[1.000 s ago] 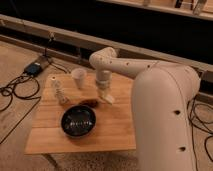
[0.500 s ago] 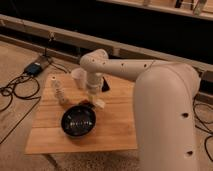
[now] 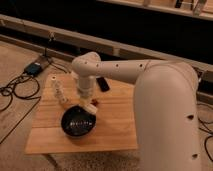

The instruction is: Place the white sponge in the ceramic bowl

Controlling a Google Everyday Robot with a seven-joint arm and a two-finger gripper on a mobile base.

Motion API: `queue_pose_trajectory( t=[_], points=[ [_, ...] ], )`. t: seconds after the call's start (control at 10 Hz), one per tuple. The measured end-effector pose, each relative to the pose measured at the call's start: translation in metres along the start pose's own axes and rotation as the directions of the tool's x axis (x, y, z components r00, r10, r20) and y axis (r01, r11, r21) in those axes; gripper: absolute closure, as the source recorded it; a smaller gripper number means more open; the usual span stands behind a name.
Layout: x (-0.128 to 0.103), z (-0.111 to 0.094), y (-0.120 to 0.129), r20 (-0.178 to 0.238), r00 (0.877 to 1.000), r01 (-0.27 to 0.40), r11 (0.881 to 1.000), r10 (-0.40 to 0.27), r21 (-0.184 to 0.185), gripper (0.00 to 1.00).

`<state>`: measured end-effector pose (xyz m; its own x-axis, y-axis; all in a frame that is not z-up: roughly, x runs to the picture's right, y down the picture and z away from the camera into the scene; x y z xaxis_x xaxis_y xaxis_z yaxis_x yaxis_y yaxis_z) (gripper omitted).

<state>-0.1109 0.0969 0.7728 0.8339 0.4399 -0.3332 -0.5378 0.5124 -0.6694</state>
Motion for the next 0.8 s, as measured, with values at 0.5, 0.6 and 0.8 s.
queue_pose_trajectory(
  t=[0.5,0.6,0.8],
  points=[
    [-0.002,0.011,0.048,-0.019,1.0,-0.004,1.0,0.003,-0.026,0.9],
    [-0.003,0.013,0.053,-0.021,1.0,-0.014,0.999,0.014,-0.03,0.79],
    [-0.005,0.015,0.054,-0.016,0.999,-0.034,0.999,0.034,-0.033,0.59]
  ],
)
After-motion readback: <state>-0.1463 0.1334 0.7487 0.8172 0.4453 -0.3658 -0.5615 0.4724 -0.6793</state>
